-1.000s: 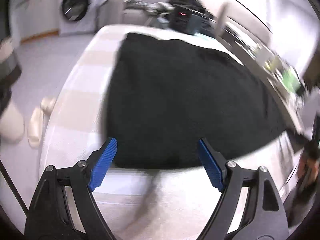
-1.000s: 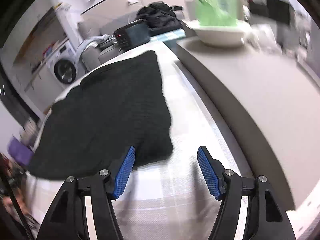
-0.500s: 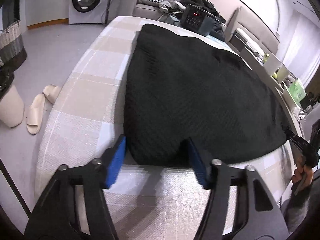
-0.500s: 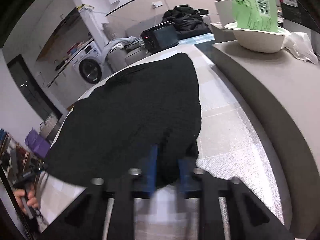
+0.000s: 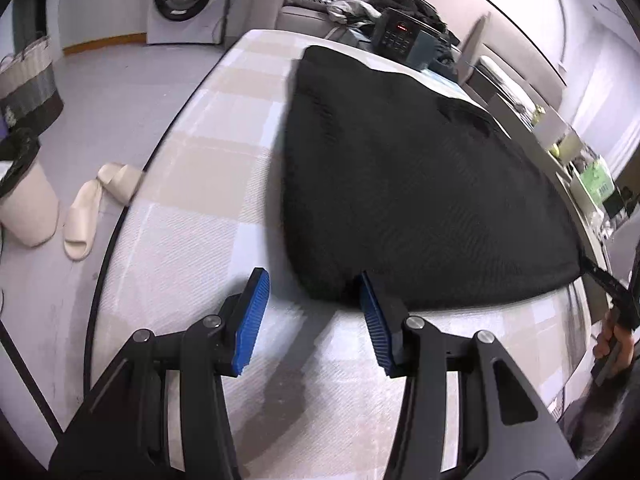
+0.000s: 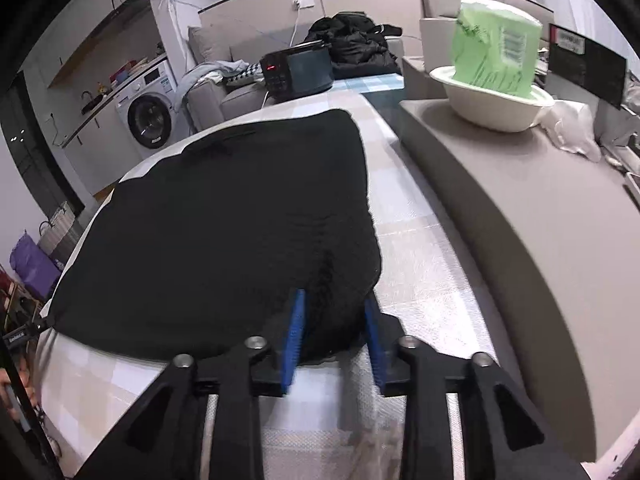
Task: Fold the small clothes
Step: 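Pinch the long side edge of the black sweater with the left gripper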
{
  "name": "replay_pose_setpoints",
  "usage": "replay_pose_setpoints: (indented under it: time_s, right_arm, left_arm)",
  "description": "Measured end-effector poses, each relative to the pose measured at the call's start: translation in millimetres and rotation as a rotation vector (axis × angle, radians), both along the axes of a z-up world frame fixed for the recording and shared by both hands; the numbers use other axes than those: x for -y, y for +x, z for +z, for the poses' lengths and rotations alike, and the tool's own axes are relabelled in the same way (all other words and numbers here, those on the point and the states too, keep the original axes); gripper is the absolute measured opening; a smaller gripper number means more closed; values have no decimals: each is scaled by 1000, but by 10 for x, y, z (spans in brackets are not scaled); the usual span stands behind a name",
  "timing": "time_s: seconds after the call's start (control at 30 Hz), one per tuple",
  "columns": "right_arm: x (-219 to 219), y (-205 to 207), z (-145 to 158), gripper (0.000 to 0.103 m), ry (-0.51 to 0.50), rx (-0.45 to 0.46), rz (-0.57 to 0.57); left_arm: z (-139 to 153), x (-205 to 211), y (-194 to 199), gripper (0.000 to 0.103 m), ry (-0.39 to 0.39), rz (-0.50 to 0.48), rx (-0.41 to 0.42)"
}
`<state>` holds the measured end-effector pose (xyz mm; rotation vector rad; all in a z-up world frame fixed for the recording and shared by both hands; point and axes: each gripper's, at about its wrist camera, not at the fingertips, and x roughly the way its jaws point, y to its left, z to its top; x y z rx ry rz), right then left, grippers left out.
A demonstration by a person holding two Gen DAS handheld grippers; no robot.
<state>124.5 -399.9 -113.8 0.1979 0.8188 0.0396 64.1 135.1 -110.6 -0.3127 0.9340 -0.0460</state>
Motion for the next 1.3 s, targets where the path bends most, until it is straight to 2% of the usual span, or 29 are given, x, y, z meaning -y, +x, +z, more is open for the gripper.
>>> replay_pose_setpoints:
  time_s: [0.13,0.2,0.33,0.43,0.47,0.5,0.6,0.7,1.0,1.17,1.23,1.3]
  right_arm:
    - [67,-134,96,44,5,45,-33]
    - [46,-186,157,49,19,68,-31]
    - [-139,-179,226,50,40,81,27]
    - [-340,-148,251,50,45,91,82]
    - [-403,-135,248,50,48,91,100]
    - [-473,-122,244,50,47,88,123]
    - [-665,-74,220,50,26,78,174]
    - [-823,-22,209,50,18,70,202]
    - [-1304,64,173,50,23,47,298]
    - [-1558,71,144,50,4,43,353]
    - [-1592,99,128,51,3,43,353]
    - [-1613,108,108,51,8,37,346]
  left_arm:
    - [4,-81,-97,44,-29,49,-14]
    - [9,-105,-109,44,-71,56,-16]
    - [-42,-83,-39,44,-147,71,-9]
    - [-43,-11,37,42,-118,87,10]
    - [-37,8,54,39,-108,90,14]
    - [-32,33,73,29,-102,85,17]
    - [-11,109,99,22,-52,82,23]
    - [0,155,98,21,-9,78,25]
    - [33,139,32,16,-22,67,56]
    - [32,57,-54,18,-48,90,18]
    - [34,10,-120,29,-105,96,-7]
    - [13,-24,-170,40,-204,75,-25]
